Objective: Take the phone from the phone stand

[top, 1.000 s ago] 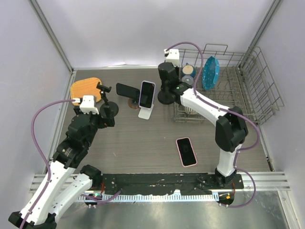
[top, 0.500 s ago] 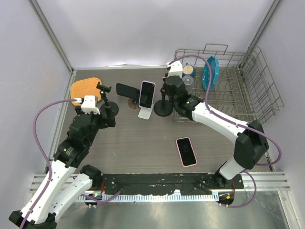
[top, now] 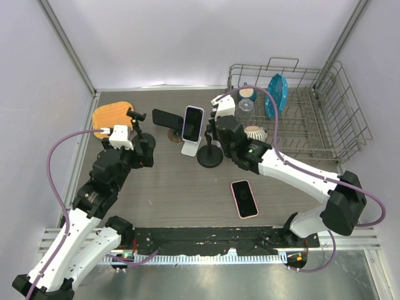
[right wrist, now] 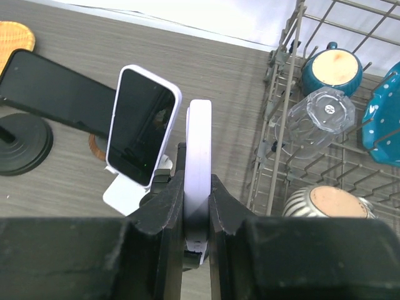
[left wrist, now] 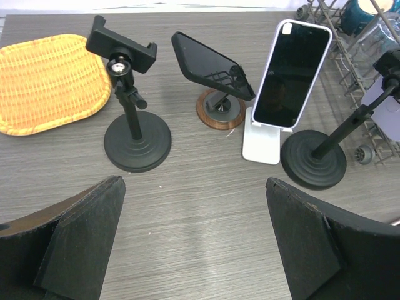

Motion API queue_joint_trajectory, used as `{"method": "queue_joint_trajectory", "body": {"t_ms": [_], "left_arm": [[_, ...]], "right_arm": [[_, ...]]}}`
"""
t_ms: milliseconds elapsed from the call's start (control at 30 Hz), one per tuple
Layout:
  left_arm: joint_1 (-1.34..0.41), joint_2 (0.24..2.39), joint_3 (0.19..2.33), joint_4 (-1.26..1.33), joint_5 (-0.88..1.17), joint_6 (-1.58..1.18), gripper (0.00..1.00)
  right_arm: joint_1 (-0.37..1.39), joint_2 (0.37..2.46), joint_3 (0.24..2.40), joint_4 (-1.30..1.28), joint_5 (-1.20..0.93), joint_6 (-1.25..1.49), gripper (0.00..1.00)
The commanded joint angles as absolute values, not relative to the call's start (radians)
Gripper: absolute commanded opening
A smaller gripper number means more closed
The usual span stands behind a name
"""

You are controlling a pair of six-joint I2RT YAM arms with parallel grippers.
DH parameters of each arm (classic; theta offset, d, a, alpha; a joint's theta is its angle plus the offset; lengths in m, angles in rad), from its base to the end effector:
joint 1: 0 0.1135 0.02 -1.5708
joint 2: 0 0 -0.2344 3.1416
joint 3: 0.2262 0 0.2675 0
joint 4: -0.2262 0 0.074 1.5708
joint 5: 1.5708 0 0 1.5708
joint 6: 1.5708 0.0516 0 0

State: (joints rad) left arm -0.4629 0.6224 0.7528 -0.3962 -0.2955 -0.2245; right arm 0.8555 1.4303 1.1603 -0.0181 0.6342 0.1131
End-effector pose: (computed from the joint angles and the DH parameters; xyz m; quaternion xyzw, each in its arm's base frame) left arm 0.1850 -0.0755 0.3111 0.0047 0.7910 -0.0922 0.6049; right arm 0.2626 0.2557 0.3010 -0.1023 0.7772 0.0435 0.6194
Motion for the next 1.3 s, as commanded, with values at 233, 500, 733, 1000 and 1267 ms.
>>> {"method": "queue_joint_trajectory", "body": {"t_ms": [233,500,733,1000,1267], "left_arm": [[-0.466,0.635,0.732,-0.279,-0.007,-0.186,1.00],[-0.511,0.748,0.733,-0.230,0.230,-0.221,1.00],[-0.702,0.839,0.791,-0.230,0.143,-0.130,1.00],[-0.778,0.971,0.887,-0.215,0.141,-0.030,0.94],[-0.799,1.107,0.893,-0.190,0.219,-0.023,0.81]], "right_arm": [[0.959,1.237,1.074,0.061,0.606,0.184,0.01],[1.031,1.135,0.960,0.106,0.528,0.189,0.01],[1.055,1.103,0.896,0.124,0.433,0.178,0.01],[1.063,1.052,0.844,0.160,0.400,0.178,0.01],[1.065,1.017,0.810,0.163,0.393,0.179,0.01]]}}
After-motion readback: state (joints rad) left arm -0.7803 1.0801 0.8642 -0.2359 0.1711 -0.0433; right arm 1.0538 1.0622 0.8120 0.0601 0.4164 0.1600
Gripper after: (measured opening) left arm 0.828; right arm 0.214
